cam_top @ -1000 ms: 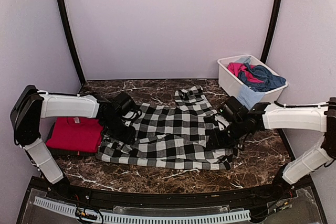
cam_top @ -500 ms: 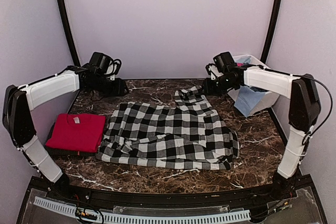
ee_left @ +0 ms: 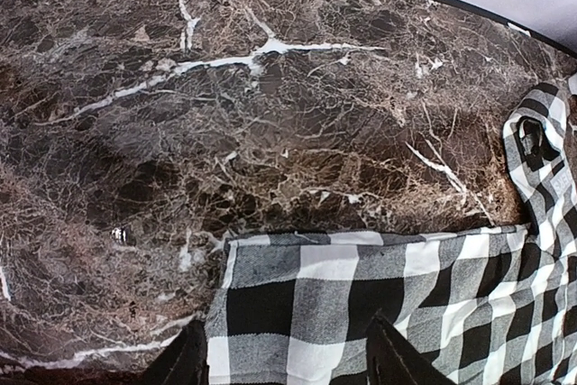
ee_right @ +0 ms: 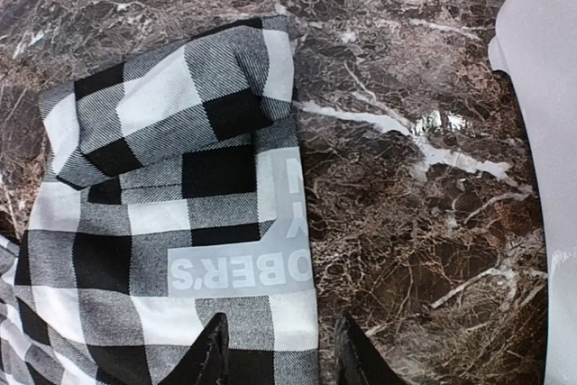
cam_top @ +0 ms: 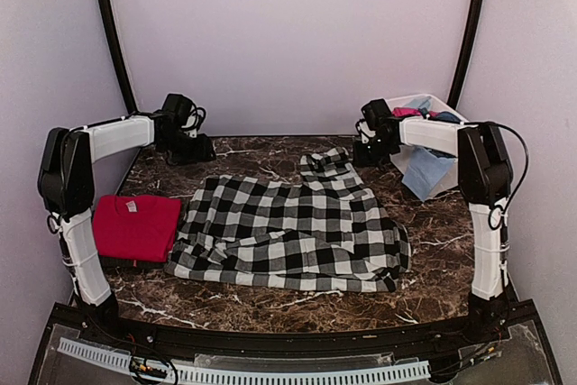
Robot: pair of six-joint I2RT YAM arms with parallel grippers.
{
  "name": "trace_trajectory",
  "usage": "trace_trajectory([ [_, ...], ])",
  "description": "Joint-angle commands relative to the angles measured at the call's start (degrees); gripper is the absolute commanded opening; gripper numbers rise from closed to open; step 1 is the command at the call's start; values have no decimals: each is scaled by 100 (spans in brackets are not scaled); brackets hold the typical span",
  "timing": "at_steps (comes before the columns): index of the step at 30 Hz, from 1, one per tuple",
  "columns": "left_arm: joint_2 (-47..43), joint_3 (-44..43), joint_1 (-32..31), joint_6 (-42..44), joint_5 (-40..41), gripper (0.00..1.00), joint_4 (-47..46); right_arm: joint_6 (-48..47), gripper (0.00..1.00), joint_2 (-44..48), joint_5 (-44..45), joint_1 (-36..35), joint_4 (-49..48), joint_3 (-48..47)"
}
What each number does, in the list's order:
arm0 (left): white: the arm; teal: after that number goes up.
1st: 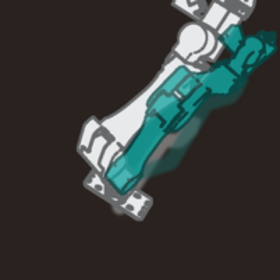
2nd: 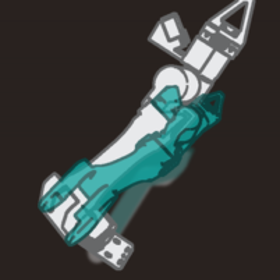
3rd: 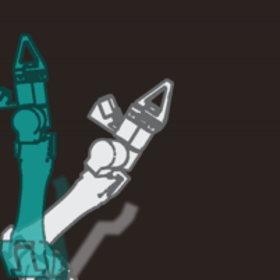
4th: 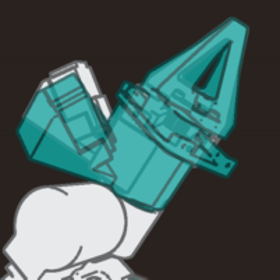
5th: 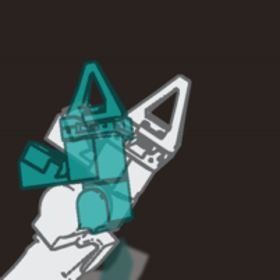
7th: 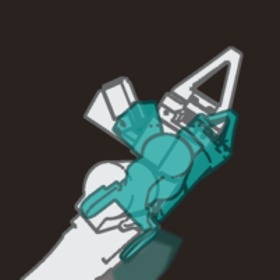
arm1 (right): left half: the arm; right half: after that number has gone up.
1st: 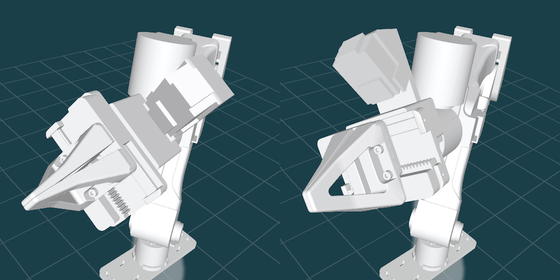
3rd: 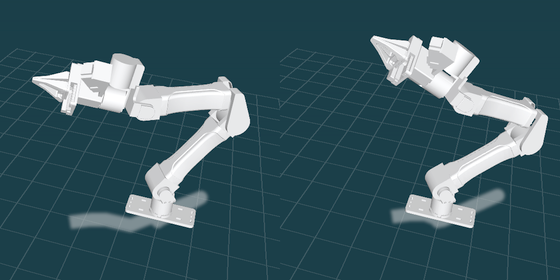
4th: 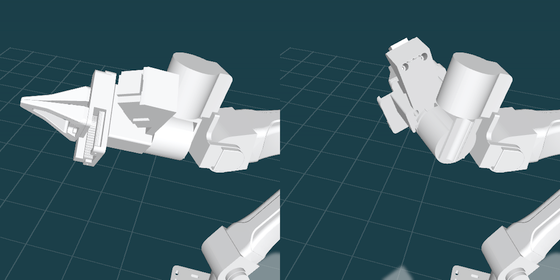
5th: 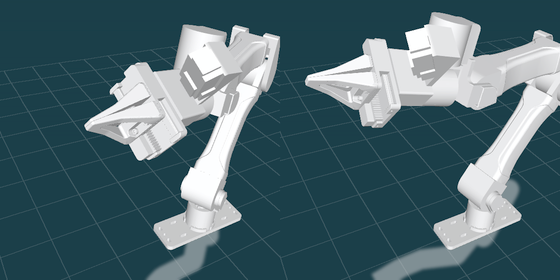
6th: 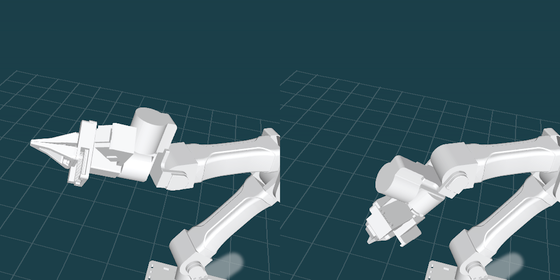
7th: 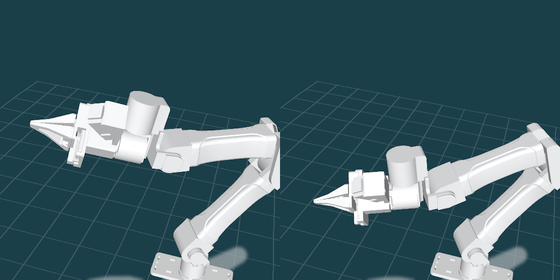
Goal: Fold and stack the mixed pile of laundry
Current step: Pick up the 1/3-folded shirt from the center of the board.
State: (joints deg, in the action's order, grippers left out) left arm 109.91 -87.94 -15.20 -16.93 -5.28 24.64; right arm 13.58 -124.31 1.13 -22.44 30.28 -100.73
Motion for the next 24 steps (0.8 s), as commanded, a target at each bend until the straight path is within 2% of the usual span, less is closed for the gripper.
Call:
trace_trajectory([
  [1, 161, -418, 41, 114, 70, 59, 240, -242, 37, -328, 293, -51, 45, -270],
  [13, 542, -827, 70, 293, 232, 59, 451, -416, 37, -1001, 466, -32, 227, -696],
  [20, 947, -1226, 156, 375, 358, 61, 697, -472, 34, -1274, 151, -33, 294, -781],
  [22, 1082, -1330, 215, 388, 381, 62, 796, -505, 26, -1340, -34, -31, 326, -831],
  [24, 1187, -1405, 269, 387, 386, 61, 897, -510, 9, -1391, -160, -33, 423, -928],
])
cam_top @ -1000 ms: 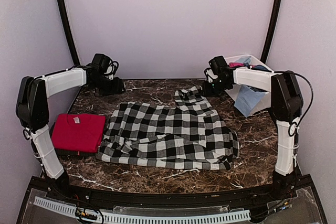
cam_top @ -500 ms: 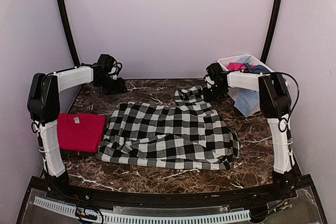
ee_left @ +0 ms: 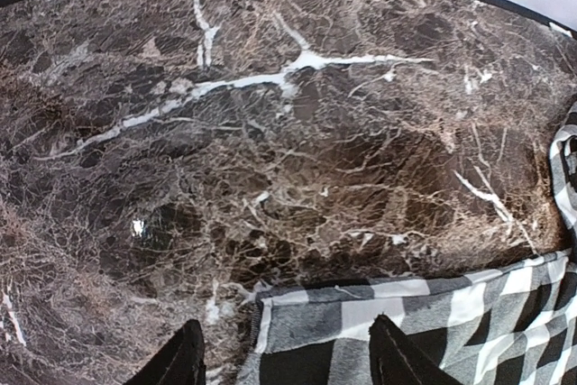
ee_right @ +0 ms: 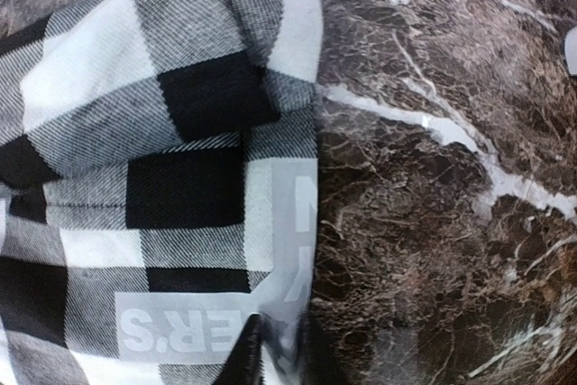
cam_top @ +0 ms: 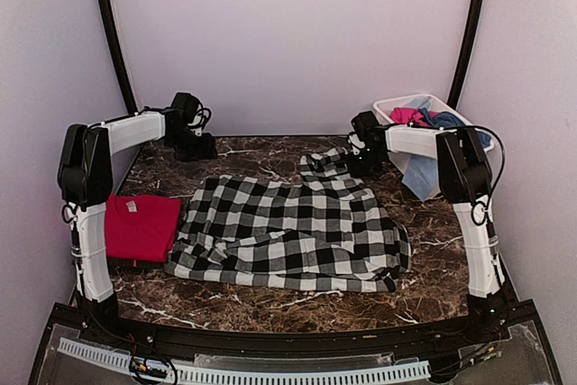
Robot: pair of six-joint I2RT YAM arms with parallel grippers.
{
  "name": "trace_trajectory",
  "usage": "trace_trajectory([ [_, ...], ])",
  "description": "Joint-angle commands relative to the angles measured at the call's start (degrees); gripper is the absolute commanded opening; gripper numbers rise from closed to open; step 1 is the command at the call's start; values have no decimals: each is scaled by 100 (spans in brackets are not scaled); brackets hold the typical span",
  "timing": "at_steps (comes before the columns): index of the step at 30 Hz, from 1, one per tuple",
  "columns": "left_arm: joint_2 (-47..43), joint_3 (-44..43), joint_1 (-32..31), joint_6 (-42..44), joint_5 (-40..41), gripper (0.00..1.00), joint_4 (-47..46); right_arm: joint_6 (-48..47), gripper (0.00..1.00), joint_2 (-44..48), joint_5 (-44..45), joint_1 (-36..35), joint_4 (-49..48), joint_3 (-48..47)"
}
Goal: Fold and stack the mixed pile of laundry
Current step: Pick up the 1/3-folded shirt from the center of the board.
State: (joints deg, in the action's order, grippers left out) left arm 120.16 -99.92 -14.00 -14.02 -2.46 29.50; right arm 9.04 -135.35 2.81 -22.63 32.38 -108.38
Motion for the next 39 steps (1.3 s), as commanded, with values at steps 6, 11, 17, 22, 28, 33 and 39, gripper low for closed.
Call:
trace_trajectory([
  [6, 280, -192, 195, 281, 1, 59, 468, -34, 0, 28, -377, -13, 146, -94],
  [11, 343, -162, 208, 482, 113, 54, 459, -10, 0, 454, -356, -13, 31, -81],
  [17, 647, -390, 250, 569, -22, 52, 493, -15, 0, 620, -331, -9, 80, -184],
  [22, 794, -421, 250, 647, -808, 55, 431, -33, 0, 654, -303, -13, 102, -165],
  [28, 831, -145, 225, 692, -687, 57, 279, -52, 0, 662, -298, 4, 86, -181],
  [33, 1035, -271, 231, 783, -892, 43, 234, -42, 0, 718, -332, 49, 114, -243],
  [39, 1052, -410, 230, 872, -915, 10, 335, -47, 0, 848, -370, 57, 135, -279],
])
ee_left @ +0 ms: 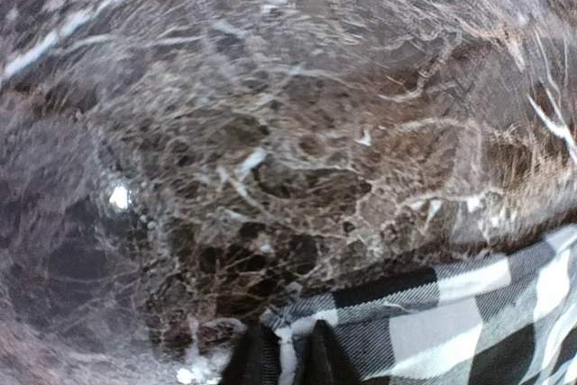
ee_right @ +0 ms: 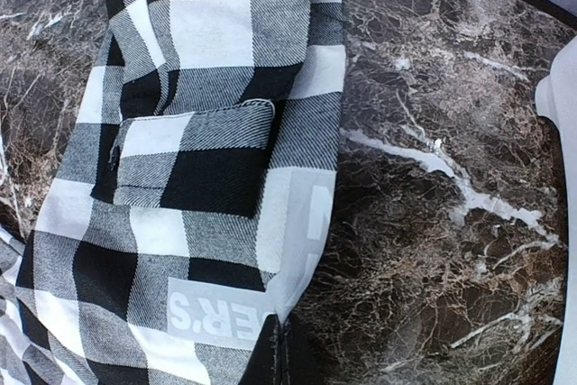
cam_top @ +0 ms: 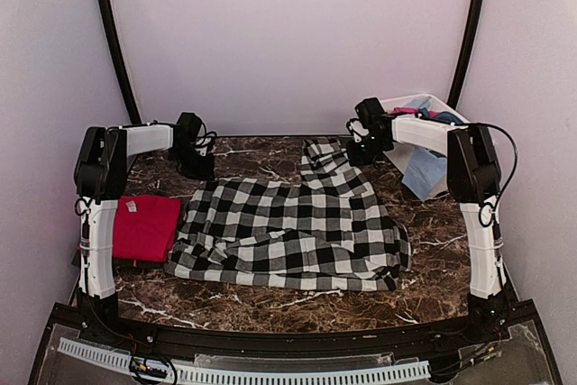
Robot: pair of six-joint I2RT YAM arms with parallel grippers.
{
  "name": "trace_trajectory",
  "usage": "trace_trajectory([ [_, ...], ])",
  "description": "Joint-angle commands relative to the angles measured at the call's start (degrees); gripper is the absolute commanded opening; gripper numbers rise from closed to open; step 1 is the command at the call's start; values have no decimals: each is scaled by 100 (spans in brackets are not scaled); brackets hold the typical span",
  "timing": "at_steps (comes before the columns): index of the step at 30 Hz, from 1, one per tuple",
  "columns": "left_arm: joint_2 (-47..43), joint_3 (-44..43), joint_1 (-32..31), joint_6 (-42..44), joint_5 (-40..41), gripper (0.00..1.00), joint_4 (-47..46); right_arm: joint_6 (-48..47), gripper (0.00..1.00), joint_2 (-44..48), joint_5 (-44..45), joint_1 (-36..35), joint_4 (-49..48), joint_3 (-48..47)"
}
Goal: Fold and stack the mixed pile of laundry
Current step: Pick up the 1/3-folded shirt from the center of the board, then fold the 1/3-folded shirt at the center of the board.
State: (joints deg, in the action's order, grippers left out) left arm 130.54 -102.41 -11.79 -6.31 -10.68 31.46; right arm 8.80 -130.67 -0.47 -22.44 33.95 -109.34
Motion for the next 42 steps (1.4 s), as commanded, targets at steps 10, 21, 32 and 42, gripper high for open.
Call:
trace_trajectory([
  [10, -567, -158, 19, 18, 449, 0, -194, -52, 0, 717, -43, 151, -34, -153],
  [21, -1552, 940, 16, -32, 60, 0, -775, 58, 0, 1399, -402, 152, -155, 446],
  [32, -2774, 2625, 4, -82, -55, 0, -1230, 317, 0, 2369, -731, 6, -488, 1919],
  [42, -3428, 3569, -553, 178, 793, 0, -1023, 550, 0, 3238, -696, -400, -601, 3325],
])
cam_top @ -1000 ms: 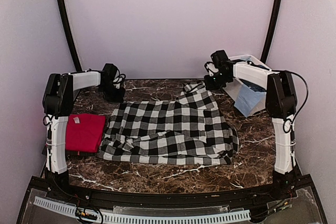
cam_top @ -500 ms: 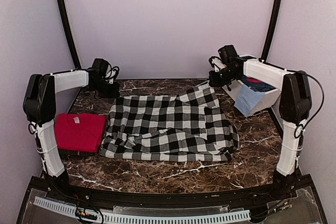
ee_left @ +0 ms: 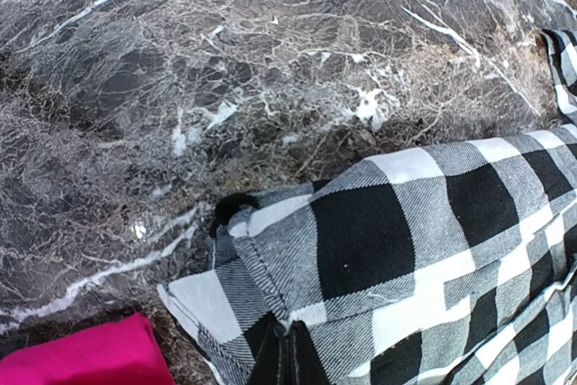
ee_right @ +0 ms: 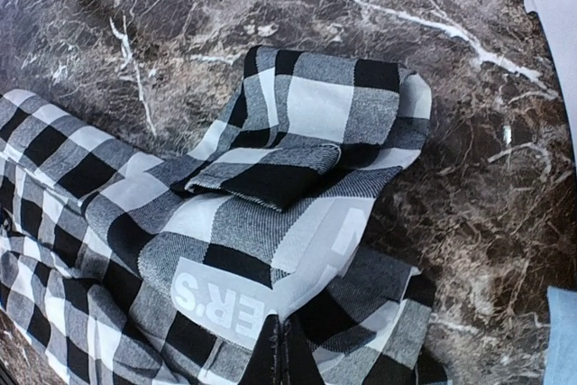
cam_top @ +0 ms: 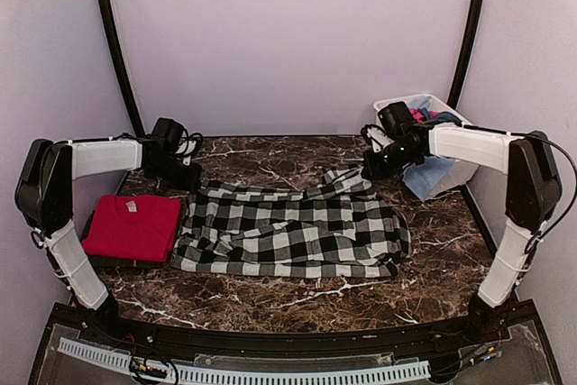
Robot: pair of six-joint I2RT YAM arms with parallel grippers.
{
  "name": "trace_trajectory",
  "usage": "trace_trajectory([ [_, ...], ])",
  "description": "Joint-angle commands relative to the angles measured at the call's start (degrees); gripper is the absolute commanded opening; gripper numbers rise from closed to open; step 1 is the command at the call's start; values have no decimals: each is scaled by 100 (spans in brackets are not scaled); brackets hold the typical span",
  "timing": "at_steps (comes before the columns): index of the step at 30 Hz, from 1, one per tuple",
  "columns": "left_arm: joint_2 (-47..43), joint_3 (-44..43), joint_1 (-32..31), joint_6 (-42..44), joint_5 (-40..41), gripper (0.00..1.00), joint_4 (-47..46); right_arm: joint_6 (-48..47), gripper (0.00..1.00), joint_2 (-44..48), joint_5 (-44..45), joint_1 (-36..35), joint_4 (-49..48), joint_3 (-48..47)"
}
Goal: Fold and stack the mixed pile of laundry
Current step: Fold the 1/3-folded shirt at the center of the board.
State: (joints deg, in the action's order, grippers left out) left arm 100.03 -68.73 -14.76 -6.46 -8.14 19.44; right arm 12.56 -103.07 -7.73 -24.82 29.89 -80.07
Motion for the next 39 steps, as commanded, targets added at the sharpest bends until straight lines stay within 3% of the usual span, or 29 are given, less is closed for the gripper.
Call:
trace_trajectory([
  [1, -414, 259, -339, 213, 684, 0, 232, 195, 0, 540, 74, -219, -175, 513],
  [8, -256, 374, -588, 349, 1349, 0, 451, 333, 0, 715, 161, -371, -350, 1406],
  [17, 374, 60, -655, 181, 2156, 1, 785, 371, 0, 29, 179, -584, -665, 1755],
  [25, 618, -364, -651, -20, 2130, 15, 1286, 218, 1, 2, 134, -621, -406, 1745],
  [28, 213, -363, -651, -40, 1912, 29, 1159, 195, 10, 279, 73, -618, -186, 1650],
  [33, -310, -513, -646, -53, 1750, 50, 983, 177, 38, 831, 380, -616, 248, 1299],
  [39, -497, -912, -613, 42, 1801, 65, 1164, -262, 45, 911, 753, -557, 406, 805],
])
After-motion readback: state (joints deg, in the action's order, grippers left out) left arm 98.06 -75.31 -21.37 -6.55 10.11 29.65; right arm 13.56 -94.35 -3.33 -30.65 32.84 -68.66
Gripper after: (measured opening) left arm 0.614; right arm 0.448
